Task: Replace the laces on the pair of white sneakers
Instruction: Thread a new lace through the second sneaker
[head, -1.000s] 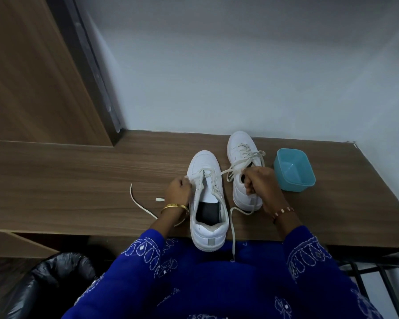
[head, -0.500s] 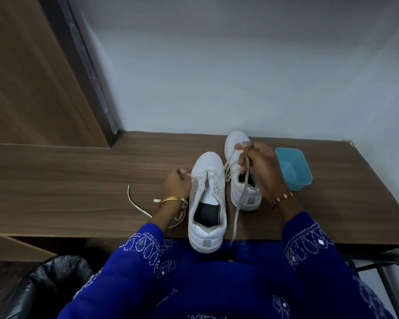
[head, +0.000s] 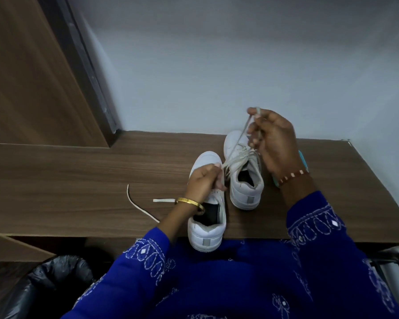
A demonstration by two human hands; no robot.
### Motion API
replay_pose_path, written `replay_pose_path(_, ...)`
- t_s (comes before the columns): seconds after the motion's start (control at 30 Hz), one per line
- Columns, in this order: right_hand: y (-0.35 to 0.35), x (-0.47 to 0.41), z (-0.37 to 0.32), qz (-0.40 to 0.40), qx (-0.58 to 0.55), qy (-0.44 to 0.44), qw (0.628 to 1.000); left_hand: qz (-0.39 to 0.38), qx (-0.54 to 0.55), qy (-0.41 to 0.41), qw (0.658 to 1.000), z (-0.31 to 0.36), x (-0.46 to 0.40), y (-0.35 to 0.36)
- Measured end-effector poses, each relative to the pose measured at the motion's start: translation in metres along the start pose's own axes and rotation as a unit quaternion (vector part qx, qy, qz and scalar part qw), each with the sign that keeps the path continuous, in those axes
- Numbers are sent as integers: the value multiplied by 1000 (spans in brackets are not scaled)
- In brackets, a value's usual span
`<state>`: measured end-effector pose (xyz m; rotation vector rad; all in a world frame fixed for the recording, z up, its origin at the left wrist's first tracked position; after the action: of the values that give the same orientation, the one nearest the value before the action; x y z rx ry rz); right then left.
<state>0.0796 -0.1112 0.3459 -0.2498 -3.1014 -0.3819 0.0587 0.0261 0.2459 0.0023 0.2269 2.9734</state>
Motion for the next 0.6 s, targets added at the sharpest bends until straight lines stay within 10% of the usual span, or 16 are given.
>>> replay_pose_path(0.2,-53,14,30,84,205,86,971,113,-54,48,991,8,-11,-52)
replay_pose_path(0.37,-40,32,48,4,617,85,783,15,-140,84,987,19,-12,-47)
replay_pose_path(0.6,13,40,70,-97,420,-7,902,-56,-196,111,973,24,-8,-30)
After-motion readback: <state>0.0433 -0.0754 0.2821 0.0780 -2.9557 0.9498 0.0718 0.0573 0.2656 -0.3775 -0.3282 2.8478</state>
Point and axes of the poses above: each hand's wrist, its own x-axis away from the middle knuckle, its own y-axis out of the palm, z = x × y, the point moved 2 cm from there along -x, towards the middle knuckle, and after that the axes turned 4 degrees about y, right-handed, at the moved point
